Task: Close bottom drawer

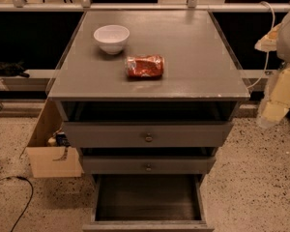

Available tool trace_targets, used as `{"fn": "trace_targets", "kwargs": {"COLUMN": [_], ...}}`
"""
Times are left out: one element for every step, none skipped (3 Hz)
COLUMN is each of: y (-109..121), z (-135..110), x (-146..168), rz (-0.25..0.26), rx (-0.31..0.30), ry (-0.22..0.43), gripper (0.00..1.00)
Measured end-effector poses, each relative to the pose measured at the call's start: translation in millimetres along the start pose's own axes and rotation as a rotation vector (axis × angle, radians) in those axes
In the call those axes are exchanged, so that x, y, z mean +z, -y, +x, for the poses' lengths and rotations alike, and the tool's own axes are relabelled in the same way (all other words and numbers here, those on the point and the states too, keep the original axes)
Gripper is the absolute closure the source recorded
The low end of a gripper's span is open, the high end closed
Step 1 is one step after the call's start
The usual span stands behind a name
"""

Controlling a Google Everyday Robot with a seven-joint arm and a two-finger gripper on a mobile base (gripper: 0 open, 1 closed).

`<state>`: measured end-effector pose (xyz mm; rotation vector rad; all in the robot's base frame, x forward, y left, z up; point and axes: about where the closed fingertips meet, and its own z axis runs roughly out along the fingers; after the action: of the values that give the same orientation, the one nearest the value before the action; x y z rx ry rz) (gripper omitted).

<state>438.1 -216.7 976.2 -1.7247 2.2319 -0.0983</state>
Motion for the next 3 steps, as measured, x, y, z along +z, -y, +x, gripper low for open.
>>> {"fn": "trace_targets", "kwargs": {"y": [0.0,0.6,-10.4], "z": [0.0,2.3,19.9], "x": [0.0,12.8,44.9], "rz": [0.0,-0.025,-0.064], "rx": [0.0,0.027,0.144], "ry": [0.0,0.046,0.159], "gripper": [0.0,0.0,0.0]}}
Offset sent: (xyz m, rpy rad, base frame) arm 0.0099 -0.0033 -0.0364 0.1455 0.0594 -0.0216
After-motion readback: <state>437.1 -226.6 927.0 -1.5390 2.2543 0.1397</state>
